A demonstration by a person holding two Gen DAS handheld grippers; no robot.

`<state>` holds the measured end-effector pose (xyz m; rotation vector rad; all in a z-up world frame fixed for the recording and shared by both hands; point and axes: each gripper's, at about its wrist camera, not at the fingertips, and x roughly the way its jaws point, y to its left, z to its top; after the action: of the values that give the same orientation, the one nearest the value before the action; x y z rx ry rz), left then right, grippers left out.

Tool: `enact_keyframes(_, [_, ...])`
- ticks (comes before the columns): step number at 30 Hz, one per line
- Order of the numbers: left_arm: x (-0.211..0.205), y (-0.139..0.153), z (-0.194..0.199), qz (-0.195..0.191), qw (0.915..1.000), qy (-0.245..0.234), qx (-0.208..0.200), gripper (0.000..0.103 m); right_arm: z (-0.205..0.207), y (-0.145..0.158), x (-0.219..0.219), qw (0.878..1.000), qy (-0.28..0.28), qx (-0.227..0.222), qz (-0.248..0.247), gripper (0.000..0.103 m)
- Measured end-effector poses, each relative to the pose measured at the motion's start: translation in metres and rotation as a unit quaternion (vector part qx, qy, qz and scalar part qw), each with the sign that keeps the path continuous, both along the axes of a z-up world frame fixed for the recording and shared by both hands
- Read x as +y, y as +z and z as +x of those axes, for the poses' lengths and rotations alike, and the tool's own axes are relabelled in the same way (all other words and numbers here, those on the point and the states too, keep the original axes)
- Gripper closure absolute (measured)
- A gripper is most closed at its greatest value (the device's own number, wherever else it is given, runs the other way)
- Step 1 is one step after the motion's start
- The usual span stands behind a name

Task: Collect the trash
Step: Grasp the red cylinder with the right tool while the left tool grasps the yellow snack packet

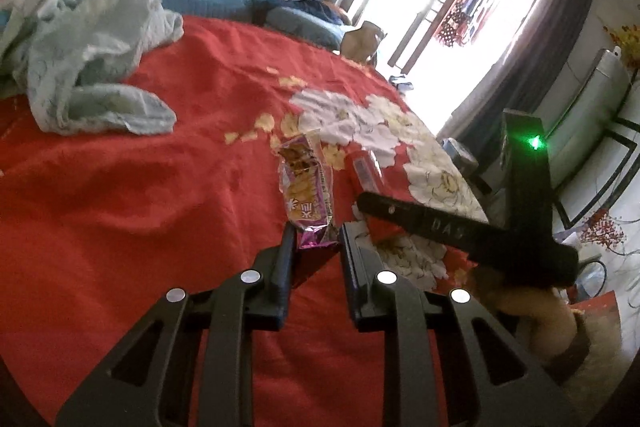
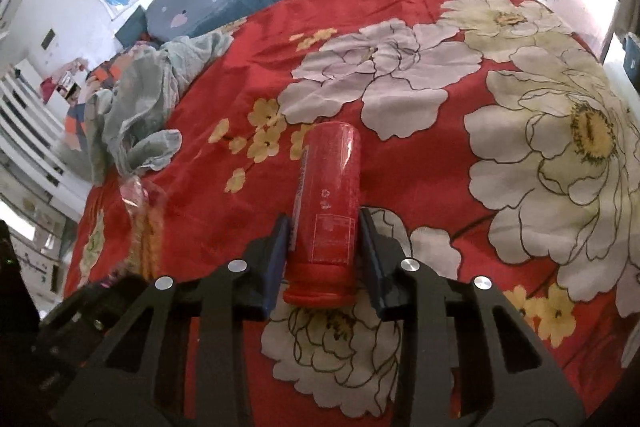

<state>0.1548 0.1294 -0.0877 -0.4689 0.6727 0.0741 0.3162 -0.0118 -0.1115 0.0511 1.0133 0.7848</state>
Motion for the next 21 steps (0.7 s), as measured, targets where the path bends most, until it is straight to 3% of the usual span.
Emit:
enact_keyframes(9, [-0.026,0.02,-0.001,0.012,0.9991,-0.034,-0.023,0.082,-0.025,0.029,-0.051,0.998,-0.031,-0.054,0.015,0.076])
enact_keyframes(21, [-0.093,0.038,0.001,0.032,0.9922,-0.112,-0.043,0.082,-0.053,0.057,-0.144,0.992,-0.087,-0.083,0.03,0.076])
